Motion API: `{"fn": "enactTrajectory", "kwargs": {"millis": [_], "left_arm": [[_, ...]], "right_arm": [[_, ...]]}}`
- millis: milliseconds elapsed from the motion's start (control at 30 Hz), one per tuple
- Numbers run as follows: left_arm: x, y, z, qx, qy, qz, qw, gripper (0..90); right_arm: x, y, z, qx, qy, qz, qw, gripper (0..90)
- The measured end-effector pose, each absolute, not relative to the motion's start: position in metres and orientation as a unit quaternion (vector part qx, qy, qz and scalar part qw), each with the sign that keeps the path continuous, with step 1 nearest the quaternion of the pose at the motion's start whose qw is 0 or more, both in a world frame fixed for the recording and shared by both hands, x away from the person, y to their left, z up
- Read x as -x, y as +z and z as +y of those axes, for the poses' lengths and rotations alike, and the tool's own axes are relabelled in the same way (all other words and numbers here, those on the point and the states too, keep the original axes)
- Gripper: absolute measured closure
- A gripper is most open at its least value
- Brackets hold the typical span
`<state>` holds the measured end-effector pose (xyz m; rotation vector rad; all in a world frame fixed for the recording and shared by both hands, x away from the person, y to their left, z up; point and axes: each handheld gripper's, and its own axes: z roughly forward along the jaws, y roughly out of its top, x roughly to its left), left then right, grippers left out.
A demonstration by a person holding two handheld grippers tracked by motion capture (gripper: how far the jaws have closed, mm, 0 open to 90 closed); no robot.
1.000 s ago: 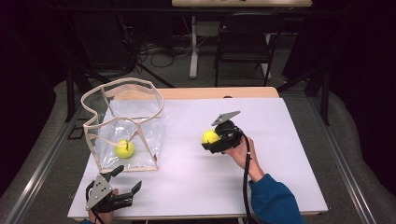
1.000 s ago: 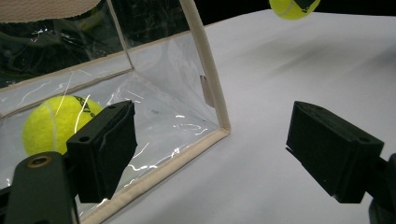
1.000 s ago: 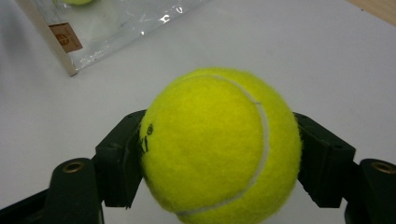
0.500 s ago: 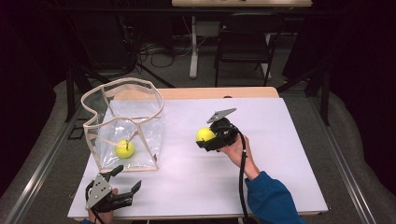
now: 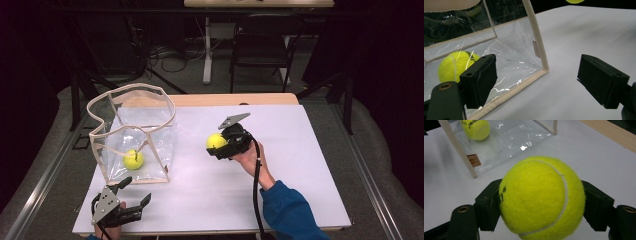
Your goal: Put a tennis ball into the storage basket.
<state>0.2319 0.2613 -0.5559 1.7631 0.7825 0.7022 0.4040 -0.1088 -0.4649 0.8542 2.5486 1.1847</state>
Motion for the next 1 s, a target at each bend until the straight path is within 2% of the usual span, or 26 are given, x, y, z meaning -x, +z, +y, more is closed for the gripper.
{"fn": "enactTrajectory", "kwargs": {"millis": [1000], "left_arm": [[-0.232, -0.556, 0.261, -0.735, 0.293, 0.322, 0.520, 15.9]], "right_arm": [[-0.402, -0.443, -0.092, -0.267, 0.405, 0.867, 0.115, 26.3]]}}
